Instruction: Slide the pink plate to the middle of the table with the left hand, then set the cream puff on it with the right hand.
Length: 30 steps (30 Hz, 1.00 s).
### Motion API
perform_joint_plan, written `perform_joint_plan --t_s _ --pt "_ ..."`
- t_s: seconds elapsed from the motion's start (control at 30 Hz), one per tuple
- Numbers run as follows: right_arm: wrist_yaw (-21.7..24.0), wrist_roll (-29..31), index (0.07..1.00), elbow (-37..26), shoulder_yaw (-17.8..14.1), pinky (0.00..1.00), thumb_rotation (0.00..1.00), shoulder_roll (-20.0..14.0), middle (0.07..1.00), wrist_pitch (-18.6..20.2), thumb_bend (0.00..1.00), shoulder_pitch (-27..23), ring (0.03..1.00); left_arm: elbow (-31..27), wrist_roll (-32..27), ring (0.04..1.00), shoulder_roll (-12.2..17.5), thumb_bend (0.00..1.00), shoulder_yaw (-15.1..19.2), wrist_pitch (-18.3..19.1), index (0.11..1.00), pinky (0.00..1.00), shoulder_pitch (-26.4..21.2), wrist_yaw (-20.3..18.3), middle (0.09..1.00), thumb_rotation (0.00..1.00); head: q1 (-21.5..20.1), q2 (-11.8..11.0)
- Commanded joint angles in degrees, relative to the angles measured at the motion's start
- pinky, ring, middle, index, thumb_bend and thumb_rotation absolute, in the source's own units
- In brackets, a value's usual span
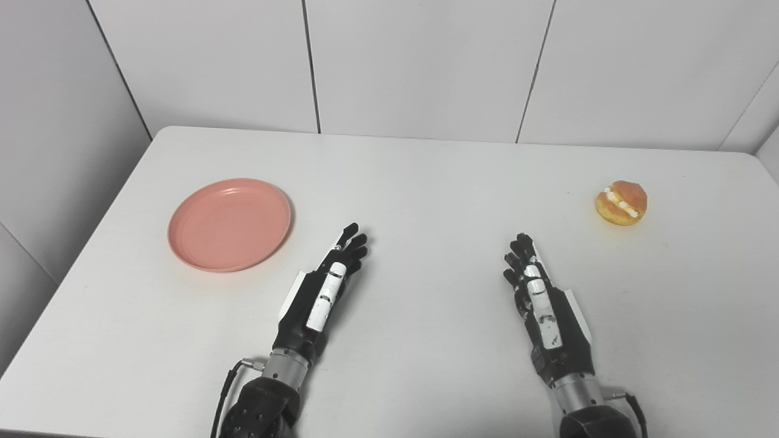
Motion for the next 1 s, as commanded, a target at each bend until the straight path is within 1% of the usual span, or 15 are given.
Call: perform_joint_plan --t_s 0.0,0.17,0.33,0.63,0.7,0.87,0.97 --pt "-0.01 0.22 1.0 0.95 -0.09 1.0 0.93 0.04 1.0 -0.79 0.53 0.31 1.0 2.6 0.0 1.0 0.32 0.42 0.58 0.4 1.0 1.0 0.77 0.44 1.0 1.0 0.12 0.05" --pt "-0.03 0.09 1.0 1.01 -0.05 1.0 0.94 0.05 1.0 -1.09 0.51 0.33 1.0 2.61 -0.07 1.0 0.32 0.43 0.62 0.73 1.0 1.0 0.72 0.45 1.0 1.0 0.03 0.02" --pt "-0.21 -0.05 1.0 1.22 -0.07 1.0 0.94 0.17 1.0 -1.19 0.51 0.24 1.0 2.46 -0.52 1.0 0.11 0.41 0.74 1.08 1.0 1.0 0.65 0.4 1.0 1.0 0.07 -0.39" --pt "-0.27 0.08 1.0 1.55 -0.22 1.0 0.92 0.27 1.0 -1.31 0.53 0.2 1.0 2.85 -0.36 1.0 0.41 0.42 0.56 0.31 1.0 1.0 0.6 0.0 1.0 1.0 0.08 -0.47" --pt "-0.36 -0.04 1.0 1.65 -0.24 1.0 0.92 0.29 1.0 -1.45 0.53 0.18 1.0 2.72 -0.52 1.0 0.34 0.42 0.59 0.69 1.0 1.0 0.6 -0.01 1.0 1.0 0.08 -0.53" --pt "-0.44 -0.24 1.0 2.06 -0.27 1.0 0.93 0.3 1.0 -1.83 0.53 0.11 1.0 3.46 -0.9 1.0 0.34 0.42 0.76 0.12 1.0 1.0 0.48 -0.1 1.0 1.0 0.01 -0.58" --pt "-0.26 -0.05 1.0 2.36 -0.32 1.0 0.93 0.23 1.0 -2.14 0.52 0.1 1.0 3.68 -0.8 1.0 0.37 0.42 0.68 -0.03 1.0 1.0 0.51 -0.06 1.0 1.0 0.64 -1.14"
